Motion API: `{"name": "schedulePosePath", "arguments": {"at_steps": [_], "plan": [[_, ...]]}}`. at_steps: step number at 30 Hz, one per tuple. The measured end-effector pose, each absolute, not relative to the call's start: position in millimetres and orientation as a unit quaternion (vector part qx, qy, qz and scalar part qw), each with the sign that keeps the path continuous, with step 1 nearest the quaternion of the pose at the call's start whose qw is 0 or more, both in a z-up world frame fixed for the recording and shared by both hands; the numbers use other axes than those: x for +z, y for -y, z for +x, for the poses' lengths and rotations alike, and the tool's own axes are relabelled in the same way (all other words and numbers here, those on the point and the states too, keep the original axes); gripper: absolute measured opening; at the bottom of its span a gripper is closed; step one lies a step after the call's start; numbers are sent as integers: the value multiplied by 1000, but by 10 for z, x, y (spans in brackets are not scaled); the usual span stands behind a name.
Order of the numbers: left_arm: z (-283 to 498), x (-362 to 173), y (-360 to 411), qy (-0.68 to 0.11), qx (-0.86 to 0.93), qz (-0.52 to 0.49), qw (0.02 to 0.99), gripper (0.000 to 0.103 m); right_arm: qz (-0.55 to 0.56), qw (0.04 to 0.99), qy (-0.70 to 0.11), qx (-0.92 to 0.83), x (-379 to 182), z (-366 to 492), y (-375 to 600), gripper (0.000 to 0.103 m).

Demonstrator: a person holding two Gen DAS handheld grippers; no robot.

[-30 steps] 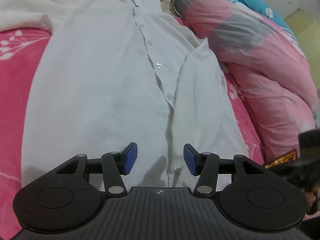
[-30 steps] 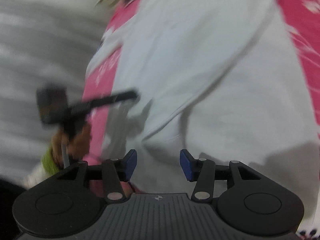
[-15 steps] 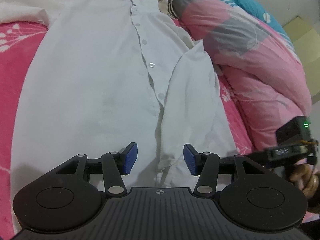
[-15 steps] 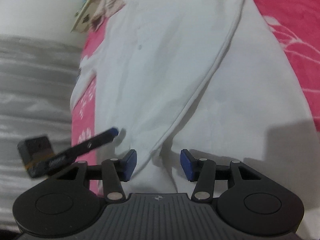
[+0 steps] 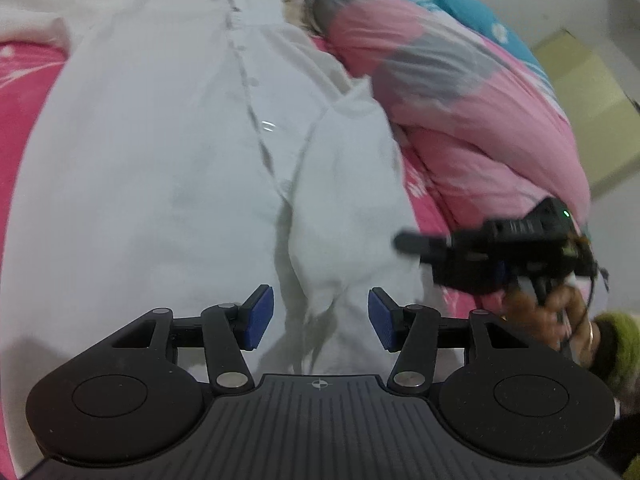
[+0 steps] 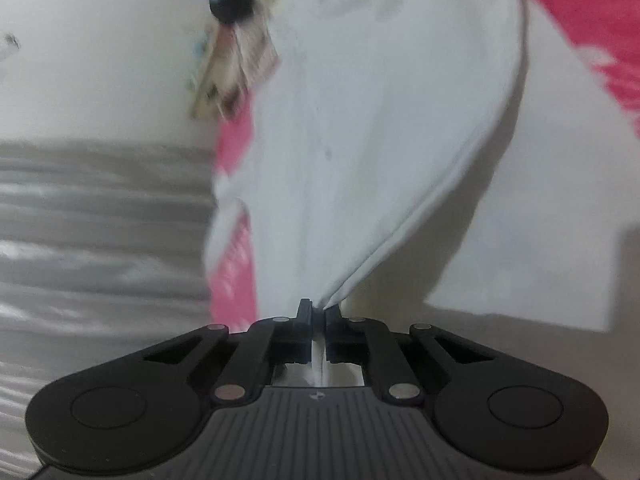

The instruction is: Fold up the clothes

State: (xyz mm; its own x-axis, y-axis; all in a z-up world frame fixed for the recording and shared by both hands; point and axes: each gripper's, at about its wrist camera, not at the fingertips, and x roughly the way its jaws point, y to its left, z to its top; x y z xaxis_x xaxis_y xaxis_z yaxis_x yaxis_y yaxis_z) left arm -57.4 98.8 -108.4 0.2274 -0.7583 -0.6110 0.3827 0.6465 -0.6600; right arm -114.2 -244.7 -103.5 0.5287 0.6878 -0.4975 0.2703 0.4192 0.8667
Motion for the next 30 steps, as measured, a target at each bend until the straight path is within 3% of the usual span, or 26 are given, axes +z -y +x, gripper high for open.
{"name": "schedulePosePath", "arguments": {"at_steps": [4,8,11,15,16,18,19,20,30], "plan": [[-630,-1057,-919,-494,-395,-170,756,54,549,686,-463,114,-1155,-1248,2655,13],[-668,-1064,-840,-498,-401,-153,753,54,533,688,-478,118,-1172,-1230,2592,43],[-689,-1062,-814,-498,-403,-146,754,54,492,696,-504,138,-1140,-1154,2433,51],[-749,-1044,-788,-493,-413,-125,755,54,415,714,-538,166,-1089,-1070,2127,53],[-768,-1039,-778,-491,-417,-117,755,54,395,718,-546,173,-1076,-1050,2050,51],[-803,-1034,-755,-489,-426,-104,754,55,357,730,-550,193,-1013,-1034,1932,38],[-814,-1035,-745,-488,-429,-96,754,55,345,734,-550,199,-979,-1033,1901,17],[-823,-1036,-735,-486,-432,-89,754,55,342,736,-549,200,-964,-1034,1900,4],[-766,-1141,-578,-470,-433,-28,769,55,386,720,-550,174,-1084,-1103,2065,6]]}}
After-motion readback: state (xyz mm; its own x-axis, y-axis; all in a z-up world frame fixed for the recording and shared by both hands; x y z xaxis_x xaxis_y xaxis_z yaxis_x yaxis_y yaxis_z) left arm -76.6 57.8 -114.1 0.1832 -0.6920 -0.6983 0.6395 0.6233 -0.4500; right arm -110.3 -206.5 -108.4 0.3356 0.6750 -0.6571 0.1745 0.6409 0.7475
